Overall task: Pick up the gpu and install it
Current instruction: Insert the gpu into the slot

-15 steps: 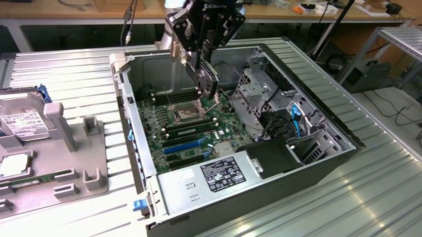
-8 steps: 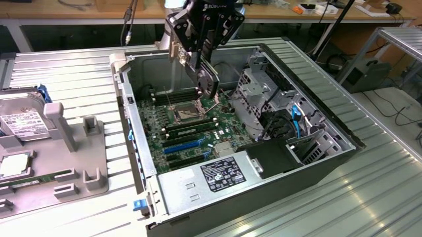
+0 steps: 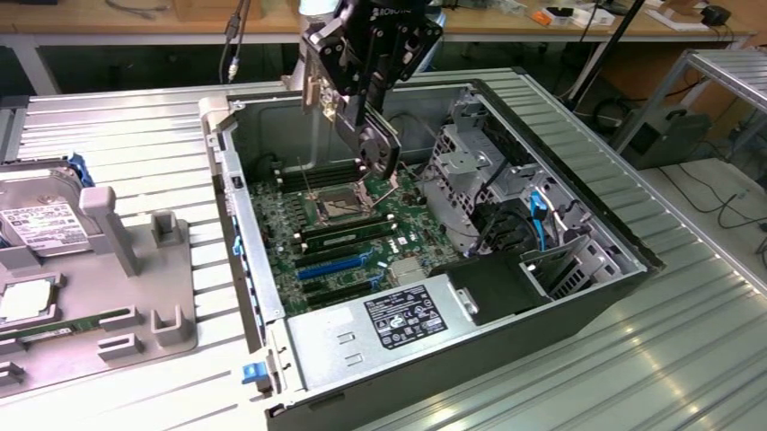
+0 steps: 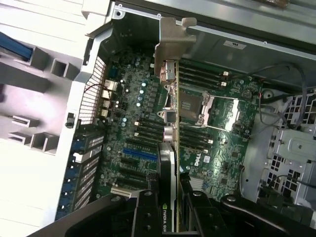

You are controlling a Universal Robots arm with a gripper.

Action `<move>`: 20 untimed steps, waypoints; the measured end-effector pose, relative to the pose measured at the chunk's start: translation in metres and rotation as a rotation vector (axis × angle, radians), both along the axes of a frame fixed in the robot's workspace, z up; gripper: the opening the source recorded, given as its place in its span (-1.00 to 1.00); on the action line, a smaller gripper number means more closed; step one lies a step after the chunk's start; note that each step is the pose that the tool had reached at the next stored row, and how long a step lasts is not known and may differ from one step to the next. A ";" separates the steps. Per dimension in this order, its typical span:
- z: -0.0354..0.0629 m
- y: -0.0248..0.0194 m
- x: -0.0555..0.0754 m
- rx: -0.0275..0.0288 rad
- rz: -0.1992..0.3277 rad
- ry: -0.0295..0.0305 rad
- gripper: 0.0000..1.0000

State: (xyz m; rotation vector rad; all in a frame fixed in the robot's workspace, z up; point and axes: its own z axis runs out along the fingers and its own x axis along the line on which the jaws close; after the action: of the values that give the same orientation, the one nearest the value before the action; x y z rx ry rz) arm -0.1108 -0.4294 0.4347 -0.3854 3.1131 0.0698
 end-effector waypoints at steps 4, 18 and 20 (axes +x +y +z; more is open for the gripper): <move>0.0000 0.0000 0.000 0.0000 0.034 0.0000 -0.47; 0.0000 0.0000 0.000 0.0000 0.123 0.0000 -0.47; 0.0000 0.0000 0.000 0.0000 0.134 0.0000 -0.47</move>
State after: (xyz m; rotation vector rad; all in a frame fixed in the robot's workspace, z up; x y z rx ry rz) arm -0.1107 -0.4294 0.4347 -0.5942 3.0831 0.0701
